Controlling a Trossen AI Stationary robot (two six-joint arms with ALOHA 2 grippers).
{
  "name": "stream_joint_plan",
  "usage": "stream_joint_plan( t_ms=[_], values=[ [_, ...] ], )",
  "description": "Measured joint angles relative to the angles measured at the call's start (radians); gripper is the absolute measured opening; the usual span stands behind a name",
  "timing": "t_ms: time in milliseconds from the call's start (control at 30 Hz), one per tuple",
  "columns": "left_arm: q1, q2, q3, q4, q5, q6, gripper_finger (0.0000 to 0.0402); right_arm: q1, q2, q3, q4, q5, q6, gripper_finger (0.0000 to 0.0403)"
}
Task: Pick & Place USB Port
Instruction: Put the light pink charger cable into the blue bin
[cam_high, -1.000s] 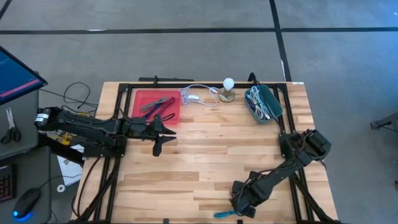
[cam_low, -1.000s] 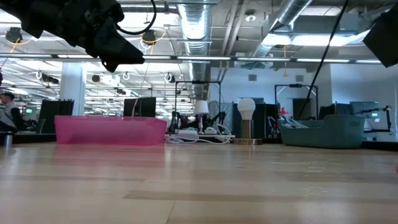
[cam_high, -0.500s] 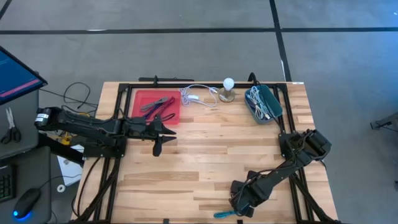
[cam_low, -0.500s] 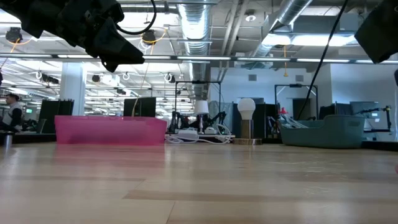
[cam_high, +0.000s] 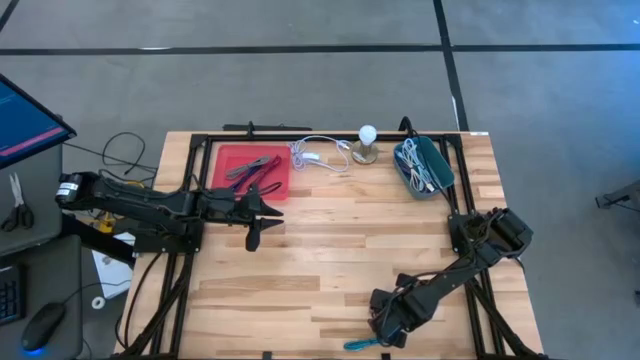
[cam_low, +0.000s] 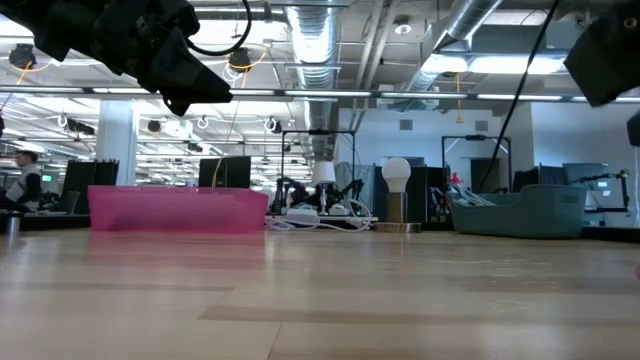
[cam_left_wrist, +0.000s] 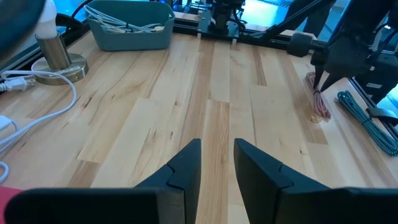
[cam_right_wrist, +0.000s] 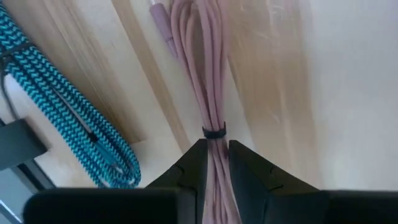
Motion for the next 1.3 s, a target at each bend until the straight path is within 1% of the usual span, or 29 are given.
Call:
stream_joint_plan(
  t_ms=[100, 200, 333, 500, 633, 833, 967, 1067, 1300],
  values=[
    [0.000, 0.000, 0.000, 0.000, 0.000, 0.000, 0.0095, 0.000, 0.001, -0.041, 0.076, -0.020, 0.001, 0.0059],
    [0.000, 0.000, 0.000, 0.000, 0.000, 0.000, 0.0095, 0.000, 0.002, -0.061, 0.107, -0.023, 0.008, 0.0059],
    [0.000, 0.000, 0.000, 0.000, 0.000, 0.000, 0.0095, 0.000, 0.002, -0.062, 0.106, -0.024, 0.007, 0.0056],
    [0.000, 0.000, 0.000, 0.000, 0.000, 0.000, 0.0095, 0.000, 0.002, -0.062, 0.105, -0.025, -0.023, 0.0014],
    [0.000, 0.000, 0.000, 0.000, 0.000, 0.000, 0.0095, -0.001, 0.002, -0.062, 0.105, -0.027, -0.026, 0.0016],
    [0.000, 0.000, 0.000, 0.000, 0.000, 0.000, 0.0095, -0.008, -0.018, -0.064, 0.069, -0.022, -0.030, 0.0006],
    [0.000, 0.000, 0.000, 0.000, 0.000, 0.000, 0.0095, -0.027, -0.081, -0.063, 0.020, 0.037, -0.031, 0.0005],
    [0.000, 0.000, 0.000, 0.000, 0.000, 0.000, 0.0095, -0.044, -0.143, -0.063, -0.037, 0.105, -0.026, 0.0005],
    [0.000, 0.000, 0.000, 0.000, 0.000, 0.000, 0.0095, -0.104, -0.270, -0.063, -0.267, 0.241, -0.018, 0.0004]
  ],
)
